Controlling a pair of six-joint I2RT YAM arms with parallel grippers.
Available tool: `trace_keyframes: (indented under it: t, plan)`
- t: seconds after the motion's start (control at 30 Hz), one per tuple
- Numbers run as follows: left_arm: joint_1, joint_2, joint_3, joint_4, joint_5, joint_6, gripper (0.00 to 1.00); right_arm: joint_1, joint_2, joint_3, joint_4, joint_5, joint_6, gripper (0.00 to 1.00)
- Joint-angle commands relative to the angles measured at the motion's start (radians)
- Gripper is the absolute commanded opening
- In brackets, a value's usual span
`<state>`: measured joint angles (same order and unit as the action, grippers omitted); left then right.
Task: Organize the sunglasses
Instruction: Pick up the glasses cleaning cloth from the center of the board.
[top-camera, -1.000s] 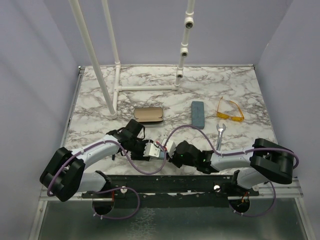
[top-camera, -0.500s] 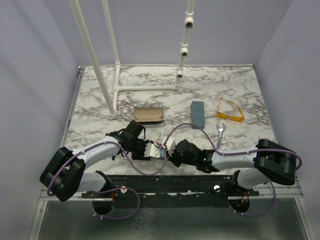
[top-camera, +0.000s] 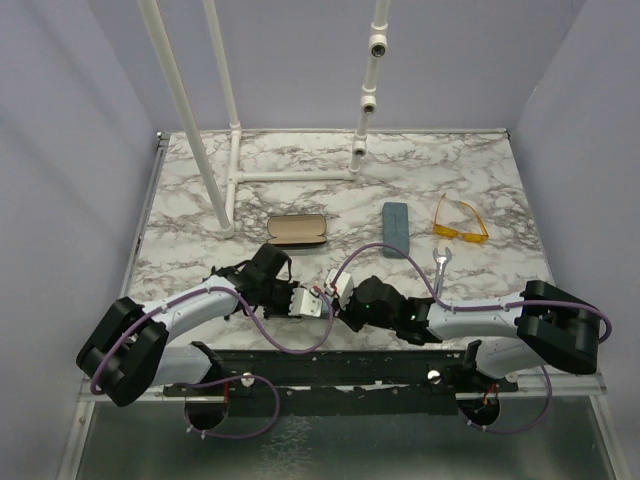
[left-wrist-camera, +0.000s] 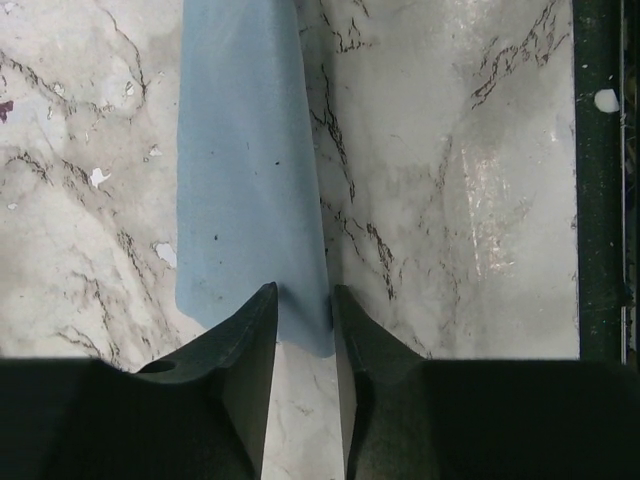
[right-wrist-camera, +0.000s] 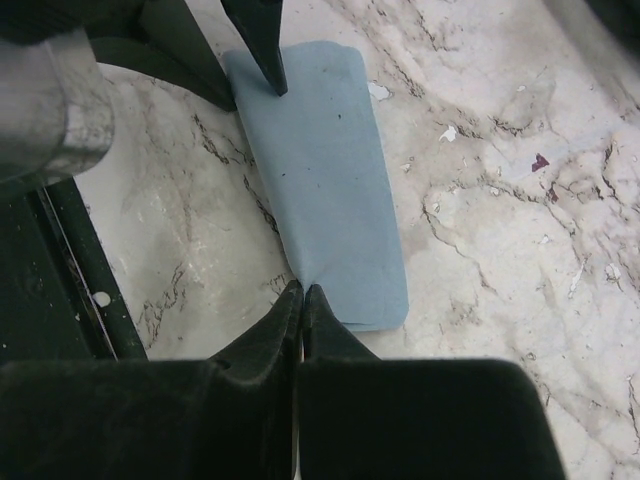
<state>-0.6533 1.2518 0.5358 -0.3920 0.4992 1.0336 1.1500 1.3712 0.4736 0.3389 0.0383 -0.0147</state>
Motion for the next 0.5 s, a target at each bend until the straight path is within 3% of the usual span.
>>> trace_keyframes:
  t: [0.0, 0.27, 0.47]
  plan:
    - [-0.002, 0.002, -0.032, -0.021, -0.103, -0.019, 0.27, -0.006, -0.002, 0.017, -0.027, -0.014, 0.012, 0.01]
    - [-0.002, -0.011, 0.01, -0.053, -0.112, -0.095, 0.0, -0.007, 0.002, 0.016, -0.028, -0.013, 0.009, 0.0]
    - [-0.002, -0.021, 0.069, -0.136, -0.11, -0.123, 0.0, -0.009, -0.011, 0.024, -0.033, 0.0, -0.001, 0.0]
